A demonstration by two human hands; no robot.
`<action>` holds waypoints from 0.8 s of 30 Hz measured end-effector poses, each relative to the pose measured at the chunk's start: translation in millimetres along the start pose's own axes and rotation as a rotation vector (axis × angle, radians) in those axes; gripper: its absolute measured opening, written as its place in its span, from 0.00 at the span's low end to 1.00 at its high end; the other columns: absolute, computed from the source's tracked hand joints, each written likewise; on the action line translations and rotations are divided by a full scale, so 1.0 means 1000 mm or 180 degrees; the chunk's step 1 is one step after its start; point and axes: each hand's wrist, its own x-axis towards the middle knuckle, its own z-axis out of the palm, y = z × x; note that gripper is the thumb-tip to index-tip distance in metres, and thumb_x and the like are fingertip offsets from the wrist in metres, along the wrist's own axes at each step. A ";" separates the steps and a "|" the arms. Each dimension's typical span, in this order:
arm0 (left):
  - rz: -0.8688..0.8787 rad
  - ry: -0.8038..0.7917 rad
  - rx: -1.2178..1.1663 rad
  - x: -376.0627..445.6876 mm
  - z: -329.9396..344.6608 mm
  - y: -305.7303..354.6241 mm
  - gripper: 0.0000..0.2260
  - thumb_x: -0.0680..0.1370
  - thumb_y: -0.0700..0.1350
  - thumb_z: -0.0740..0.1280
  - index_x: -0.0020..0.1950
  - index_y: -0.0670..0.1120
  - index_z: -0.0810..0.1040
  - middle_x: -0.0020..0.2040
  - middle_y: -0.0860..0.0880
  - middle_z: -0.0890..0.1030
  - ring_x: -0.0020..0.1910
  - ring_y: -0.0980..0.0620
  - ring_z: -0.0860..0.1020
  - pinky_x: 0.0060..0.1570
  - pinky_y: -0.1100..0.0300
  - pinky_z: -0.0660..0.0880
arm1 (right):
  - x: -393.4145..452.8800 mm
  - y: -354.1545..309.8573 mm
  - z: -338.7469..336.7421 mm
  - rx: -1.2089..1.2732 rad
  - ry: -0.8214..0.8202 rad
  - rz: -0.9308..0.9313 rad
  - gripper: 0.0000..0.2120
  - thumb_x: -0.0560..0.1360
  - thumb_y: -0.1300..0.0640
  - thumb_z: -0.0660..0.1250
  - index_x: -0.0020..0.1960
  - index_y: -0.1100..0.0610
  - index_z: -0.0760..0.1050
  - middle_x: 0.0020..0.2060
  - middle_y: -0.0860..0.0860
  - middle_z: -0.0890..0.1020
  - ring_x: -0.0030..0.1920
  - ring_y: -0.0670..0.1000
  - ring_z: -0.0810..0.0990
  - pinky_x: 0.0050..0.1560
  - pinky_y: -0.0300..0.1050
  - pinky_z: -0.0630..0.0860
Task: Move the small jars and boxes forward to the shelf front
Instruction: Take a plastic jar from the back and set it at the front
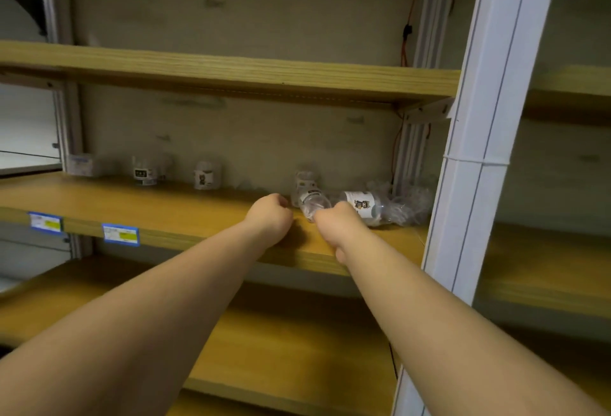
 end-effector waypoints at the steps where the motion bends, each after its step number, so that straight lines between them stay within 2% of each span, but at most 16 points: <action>1: -0.0070 -0.0024 0.0003 0.003 0.001 0.002 0.16 0.82 0.43 0.60 0.69 0.42 0.76 0.65 0.41 0.78 0.63 0.42 0.76 0.60 0.55 0.73 | 0.005 -0.002 -0.001 -0.0016 -0.0032 0.0036 0.21 0.81 0.60 0.58 0.73 0.63 0.64 0.63 0.59 0.74 0.51 0.56 0.71 0.49 0.45 0.68; 3: -0.0267 -0.0096 -0.0047 0.013 0.003 0.006 0.19 0.84 0.49 0.59 0.71 0.41 0.74 0.67 0.41 0.77 0.65 0.41 0.75 0.63 0.53 0.71 | 0.016 -0.007 0.002 -0.0210 -0.0033 0.0003 0.19 0.82 0.61 0.57 0.72 0.64 0.66 0.61 0.60 0.75 0.53 0.58 0.74 0.48 0.45 0.69; 5: -0.0494 -0.0223 -0.0228 0.023 0.004 0.012 0.22 0.84 0.55 0.57 0.70 0.40 0.74 0.63 0.41 0.78 0.61 0.41 0.76 0.61 0.52 0.71 | 0.028 -0.010 0.010 -0.0305 -0.0043 -0.0100 0.17 0.82 0.60 0.57 0.68 0.66 0.71 0.63 0.63 0.77 0.56 0.60 0.77 0.49 0.46 0.72; 8: -0.0625 -0.0359 -0.0534 0.045 0.009 0.011 0.23 0.84 0.57 0.56 0.65 0.39 0.76 0.58 0.41 0.79 0.57 0.41 0.77 0.58 0.52 0.72 | 0.045 -0.011 0.027 -0.0329 0.0203 -0.0145 0.20 0.84 0.52 0.55 0.66 0.65 0.73 0.64 0.62 0.78 0.62 0.63 0.77 0.60 0.51 0.75; 10: -0.0585 -0.0496 -0.0746 0.059 0.012 0.006 0.22 0.82 0.58 0.60 0.61 0.40 0.78 0.56 0.42 0.81 0.55 0.42 0.78 0.55 0.54 0.72 | 0.054 -0.008 0.035 -0.0407 0.0472 -0.0239 0.23 0.84 0.46 0.54 0.65 0.63 0.74 0.61 0.60 0.79 0.60 0.63 0.78 0.60 0.53 0.75; 12: -0.0623 -0.0696 -0.1227 0.077 0.016 -0.005 0.23 0.77 0.59 0.67 0.56 0.40 0.80 0.52 0.42 0.83 0.51 0.42 0.81 0.59 0.50 0.76 | 0.059 -0.005 0.040 -0.0323 0.0636 -0.0377 0.22 0.83 0.44 0.55 0.62 0.60 0.75 0.58 0.57 0.81 0.58 0.61 0.79 0.57 0.53 0.76; 14: -0.0584 -0.0873 -0.2025 0.092 0.016 -0.015 0.15 0.76 0.51 0.72 0.50 0.38 0.80 0.47 0.41 0.82 0.42 0.45 0.81 0.57 0.50 0.79 | 0.066 -0.002 0.040 -0.0189 0.0765 -0.0465 0.18 0.82 0.44 0.58 0.61 0.57 0.76 0.56 0.56 0.82 0.57 0.60 0.79 0.59 0.56 0.76; 16: -0.0511 -0.1061 -0.2432 0.104 0.015 -0.024 0.08 0.78 0.41 0.71 0.53 0.37 0.80 0.46 0.40 0.79 0.37 0.49 0.78 0.48 0.55 0.78 | 0.071 0.001 0.038 -0.0168 0.0772 -0.0452 0.13 0.82 0.48 0.61 0.61 0.54 0.74 0.56 0.54 0.81 0.55 0.57 0.79 0.58 0.55 0.76; 19: -0.0255 -0.1377 -0.2645 0.114 0.015 -0.036 0.12 0.78 0.35 0.70 0.61 0.37 0.79 0.53 0.40 0.82 0.44 0.50 0.80 0.44 0.62 0.79 | 0.077 0.006 0.039 -0.0232 0.0751 -0.0510 0.11 0.81 0.53 0.65 0.62 0.53 0.73 0.55 0.51 0.79 0.51 0.52 0.77 0.49 0.47 0.74; 21: -0.0119 -0.1561 -0.2804 0.115 0.017 -0.041 0.15 0.78 0.34 0.68 0.65 0.38 0.77 0.57 0.41 0.83 0.49 0.50 0.81 0.44 0.65 0.79 | 0.080 0.009 0.038 -0.0113 0.0798 -0.0552 0.12 0.80 0.54 0.67 0.62 0.52 0.73 0.56 0.50 0.80 0.54 0.52 0.78 0.52 0.47 0.74; 24: 0.0139 -0.1555 -0.2709 0.112 0.018 -0.042 0.15 0.78 0.33 0.68 0.64 0.40 0.77 0.56 0.42 0.83 0.54 0.47 0.79 0.52 0.61 0.76 | 0.084 0.012 0.037 0.0070 0.0802 -0.0566 0.13 0.79 0.57 0.68 0.63 0.51 0.75 0.57 0.48 0.82 0.57 0.51 0.80 0.58 0.48 0.75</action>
